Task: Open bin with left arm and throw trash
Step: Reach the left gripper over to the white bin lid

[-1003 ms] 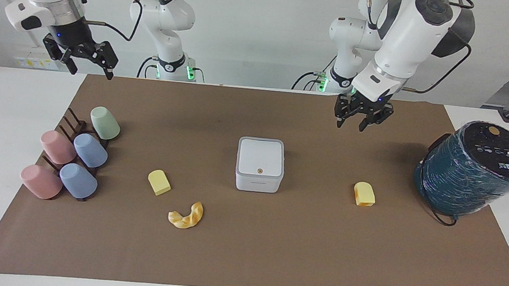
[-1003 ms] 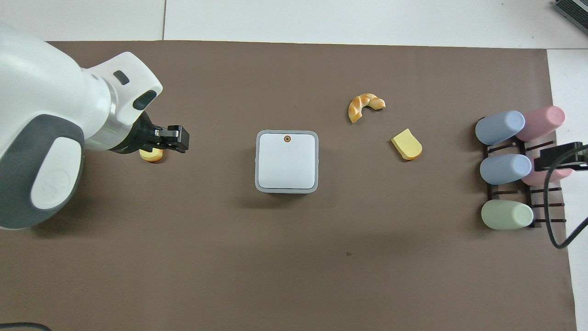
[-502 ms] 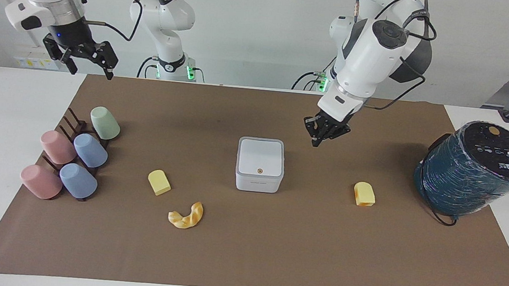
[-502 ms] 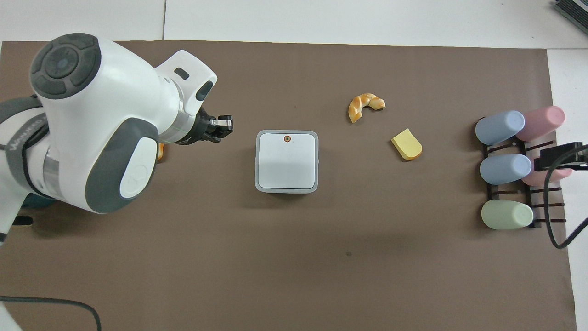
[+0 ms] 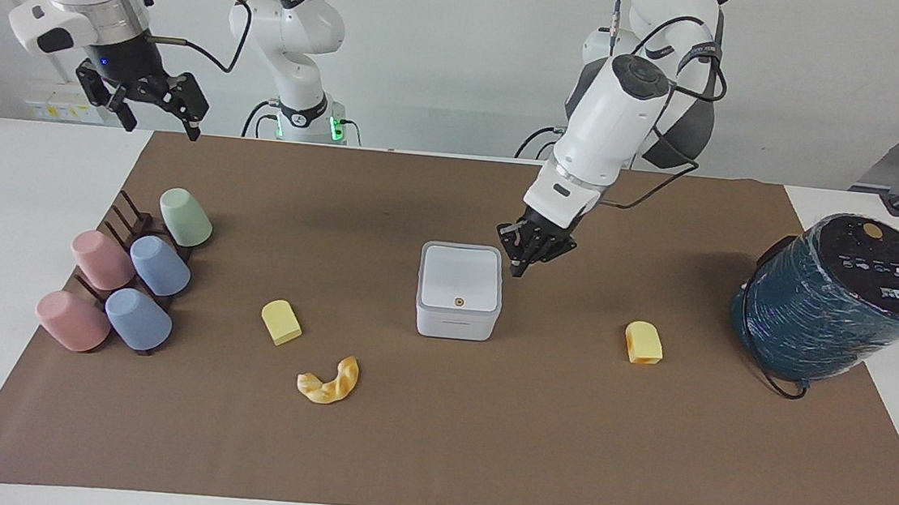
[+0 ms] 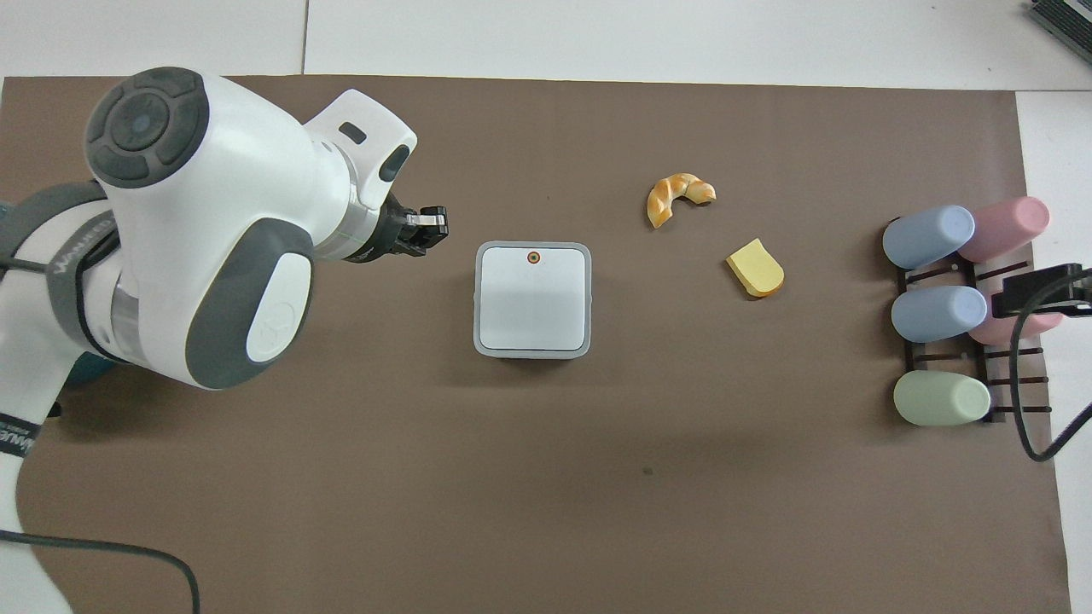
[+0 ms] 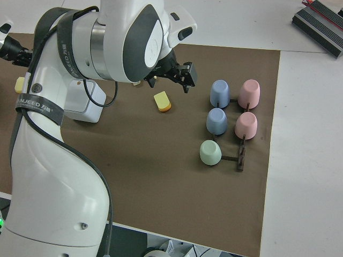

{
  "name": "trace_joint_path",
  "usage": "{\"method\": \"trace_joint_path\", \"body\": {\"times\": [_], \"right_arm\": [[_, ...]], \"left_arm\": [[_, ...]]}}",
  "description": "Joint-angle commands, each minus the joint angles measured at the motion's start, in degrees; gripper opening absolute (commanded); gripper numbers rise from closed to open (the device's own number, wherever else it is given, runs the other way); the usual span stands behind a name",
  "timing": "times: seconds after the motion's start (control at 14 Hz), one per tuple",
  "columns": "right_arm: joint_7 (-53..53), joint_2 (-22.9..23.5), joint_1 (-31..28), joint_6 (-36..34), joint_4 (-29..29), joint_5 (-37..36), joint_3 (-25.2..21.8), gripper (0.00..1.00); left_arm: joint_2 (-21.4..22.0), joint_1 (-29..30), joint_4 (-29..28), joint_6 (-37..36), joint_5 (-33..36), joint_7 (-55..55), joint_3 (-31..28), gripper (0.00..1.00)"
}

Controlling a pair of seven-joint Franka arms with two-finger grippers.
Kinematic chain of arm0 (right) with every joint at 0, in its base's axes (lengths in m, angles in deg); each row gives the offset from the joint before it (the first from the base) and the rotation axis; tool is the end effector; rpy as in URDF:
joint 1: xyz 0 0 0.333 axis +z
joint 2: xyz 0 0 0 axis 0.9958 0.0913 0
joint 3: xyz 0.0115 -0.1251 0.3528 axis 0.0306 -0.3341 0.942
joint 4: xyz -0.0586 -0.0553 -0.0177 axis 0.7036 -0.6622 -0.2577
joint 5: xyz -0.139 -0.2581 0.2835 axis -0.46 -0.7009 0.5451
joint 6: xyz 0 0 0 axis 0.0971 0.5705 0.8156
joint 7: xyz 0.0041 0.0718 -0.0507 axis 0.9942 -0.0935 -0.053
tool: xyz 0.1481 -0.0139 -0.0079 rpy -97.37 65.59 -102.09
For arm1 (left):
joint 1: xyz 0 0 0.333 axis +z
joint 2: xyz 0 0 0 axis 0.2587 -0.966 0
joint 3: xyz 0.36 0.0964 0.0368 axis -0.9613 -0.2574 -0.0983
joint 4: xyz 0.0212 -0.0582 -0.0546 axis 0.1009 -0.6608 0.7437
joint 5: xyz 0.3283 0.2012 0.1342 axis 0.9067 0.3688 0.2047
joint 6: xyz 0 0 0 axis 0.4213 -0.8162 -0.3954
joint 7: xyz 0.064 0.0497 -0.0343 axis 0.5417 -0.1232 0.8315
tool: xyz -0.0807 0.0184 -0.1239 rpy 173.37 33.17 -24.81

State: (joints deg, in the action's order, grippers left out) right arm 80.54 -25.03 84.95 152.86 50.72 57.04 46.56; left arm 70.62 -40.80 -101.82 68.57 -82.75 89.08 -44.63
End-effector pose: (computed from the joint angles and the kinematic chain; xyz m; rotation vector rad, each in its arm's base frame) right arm 0.5289 -0.0380 0.6597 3.1159 -0.1370 -0.0108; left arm 0.6027 -0.3524 0.5242 2.8551 0.2036 0.1808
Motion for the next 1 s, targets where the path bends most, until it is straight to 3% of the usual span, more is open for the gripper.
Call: {"method": "trace_joint_path", "body": {"times": [0.0,0.93], "right_arm": [[-0.1,-0.8,-0.3,-0.8,0.3,0.6,0.2,1.00],[-0.1,-0.8,-0.3,-0.8,0.3,0.6,0.2,1.00]], "left_arm": [[-2.4,-2.9,-0.7,3.7,-0.9,4.0,-0.8,0.00],[-8.9,-5.7,-1.8,12.6,-0.4,7.4,-0.9,0.00]]}}
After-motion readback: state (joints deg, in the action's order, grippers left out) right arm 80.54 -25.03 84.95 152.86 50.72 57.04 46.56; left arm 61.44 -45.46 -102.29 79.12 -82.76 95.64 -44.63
